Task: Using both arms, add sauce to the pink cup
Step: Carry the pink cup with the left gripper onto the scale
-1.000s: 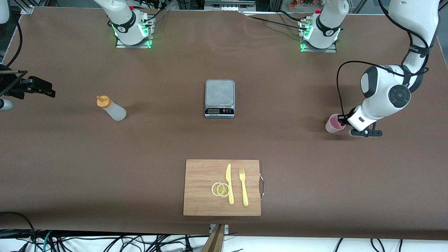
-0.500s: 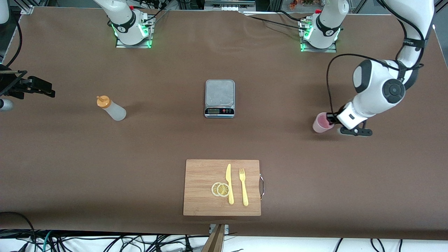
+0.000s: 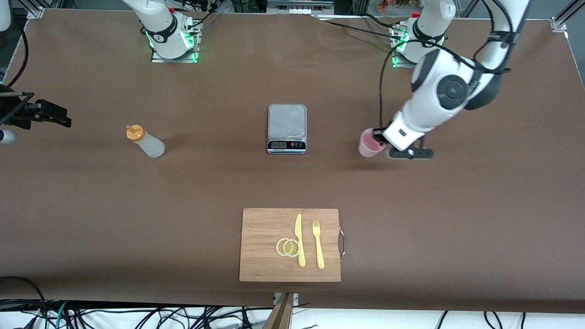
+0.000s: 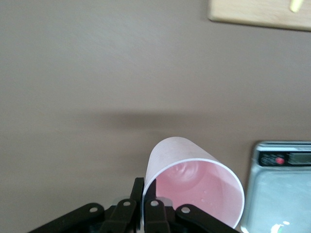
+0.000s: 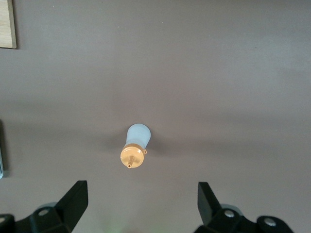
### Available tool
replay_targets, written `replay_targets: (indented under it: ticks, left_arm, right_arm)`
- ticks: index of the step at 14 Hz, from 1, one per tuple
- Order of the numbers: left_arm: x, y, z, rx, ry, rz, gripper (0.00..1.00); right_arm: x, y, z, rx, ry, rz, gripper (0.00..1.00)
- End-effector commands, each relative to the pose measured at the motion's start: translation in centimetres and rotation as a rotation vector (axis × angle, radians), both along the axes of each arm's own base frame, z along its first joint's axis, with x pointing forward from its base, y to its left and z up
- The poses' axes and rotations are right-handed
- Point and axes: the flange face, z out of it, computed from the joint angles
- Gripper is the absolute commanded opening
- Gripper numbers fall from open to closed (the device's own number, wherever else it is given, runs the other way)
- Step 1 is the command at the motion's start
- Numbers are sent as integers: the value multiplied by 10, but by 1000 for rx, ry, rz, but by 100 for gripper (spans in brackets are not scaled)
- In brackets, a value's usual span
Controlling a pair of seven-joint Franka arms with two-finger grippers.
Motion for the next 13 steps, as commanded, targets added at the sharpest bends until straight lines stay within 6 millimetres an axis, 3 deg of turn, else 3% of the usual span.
replay_targets:
  ticks: [1, 7, 13]
  left_arm:
    - [-29, -69, 6, -17, 34, 90, 0]
    - [-82, -178, -6, -51, 51, 154, 0]
    - [-129, -234, -52, -75, 48, 100, 0]
  right_arm:
    - [-5, 0, 1, -3, 3, 3, 100]
    - [-4, 0, -2, -11, 11, 4, 100]
    - [2, -12, -20, -16, 42, -20, 100]
